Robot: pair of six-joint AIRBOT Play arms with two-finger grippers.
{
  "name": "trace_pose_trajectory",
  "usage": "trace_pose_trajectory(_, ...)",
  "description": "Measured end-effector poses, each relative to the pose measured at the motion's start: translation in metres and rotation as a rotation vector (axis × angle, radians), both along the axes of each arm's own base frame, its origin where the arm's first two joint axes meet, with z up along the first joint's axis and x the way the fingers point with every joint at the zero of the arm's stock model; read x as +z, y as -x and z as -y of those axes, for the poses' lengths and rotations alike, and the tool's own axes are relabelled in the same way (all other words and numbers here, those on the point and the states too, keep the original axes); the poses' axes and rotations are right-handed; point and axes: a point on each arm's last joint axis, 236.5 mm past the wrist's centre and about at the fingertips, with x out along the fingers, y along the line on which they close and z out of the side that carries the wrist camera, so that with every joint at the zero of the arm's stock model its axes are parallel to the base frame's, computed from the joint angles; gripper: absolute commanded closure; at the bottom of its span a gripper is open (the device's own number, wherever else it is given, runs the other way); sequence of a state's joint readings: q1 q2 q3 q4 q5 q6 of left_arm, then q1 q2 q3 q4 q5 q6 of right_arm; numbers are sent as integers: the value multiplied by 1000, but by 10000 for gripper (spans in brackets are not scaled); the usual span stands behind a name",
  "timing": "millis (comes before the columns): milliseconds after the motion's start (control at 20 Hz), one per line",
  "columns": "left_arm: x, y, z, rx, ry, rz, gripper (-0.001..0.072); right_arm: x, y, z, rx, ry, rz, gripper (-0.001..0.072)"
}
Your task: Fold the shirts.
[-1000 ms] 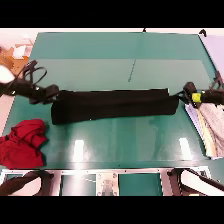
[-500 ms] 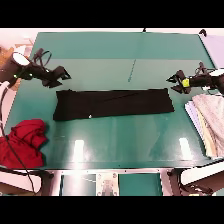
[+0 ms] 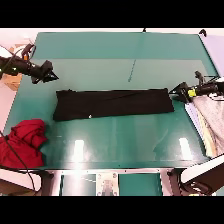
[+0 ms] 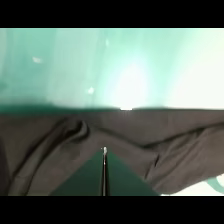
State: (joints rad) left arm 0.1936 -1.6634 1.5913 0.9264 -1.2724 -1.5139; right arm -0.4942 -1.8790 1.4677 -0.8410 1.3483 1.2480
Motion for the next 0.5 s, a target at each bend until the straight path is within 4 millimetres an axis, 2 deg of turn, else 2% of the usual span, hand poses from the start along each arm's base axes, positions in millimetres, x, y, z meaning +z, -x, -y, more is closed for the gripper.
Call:
trace_pose_trajectory(100, 4, 1, 10, -24, 23, 7, 675, -10, 8, -20, 72, -53, -26, 172)
trace_pose_trajectory(250, 12, 2, 31, -77, 62, 28, 676, -25, 17, -36, 161, -63, -47, 646)
trace_pose_trajectory(300, 13, 4, 41, -103, 72, 33, 676, -26, 18, -41, 184, -68, -45, 695)
trace_pose_trajectory(500, 17, 9, 95, -216, 79, 72, 676, -17, 11, -38, 251, -26, -15, 696)
